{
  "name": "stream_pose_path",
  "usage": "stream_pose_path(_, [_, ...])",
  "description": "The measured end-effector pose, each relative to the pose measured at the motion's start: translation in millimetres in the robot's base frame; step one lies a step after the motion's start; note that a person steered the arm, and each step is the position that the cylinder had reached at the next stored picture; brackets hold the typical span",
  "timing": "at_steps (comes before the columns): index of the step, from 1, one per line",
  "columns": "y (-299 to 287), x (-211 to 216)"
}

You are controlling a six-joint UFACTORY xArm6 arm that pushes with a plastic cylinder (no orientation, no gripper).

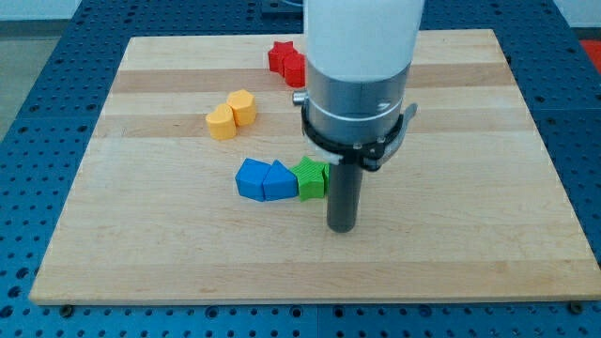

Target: Move the yellow hexagon to the bottom side of the red circle

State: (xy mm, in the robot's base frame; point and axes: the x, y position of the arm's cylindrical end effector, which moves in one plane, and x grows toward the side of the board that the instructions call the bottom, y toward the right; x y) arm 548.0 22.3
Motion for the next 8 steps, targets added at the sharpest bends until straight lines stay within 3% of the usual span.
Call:
stream_pose_path(2, [-114.4, 13.2])
stream_pose_path(4, [-212.7, -20.3])
stream_pose_path(6, [-223.6, -127.4])
stream_pose_path(8, [-184.0, -154.8])
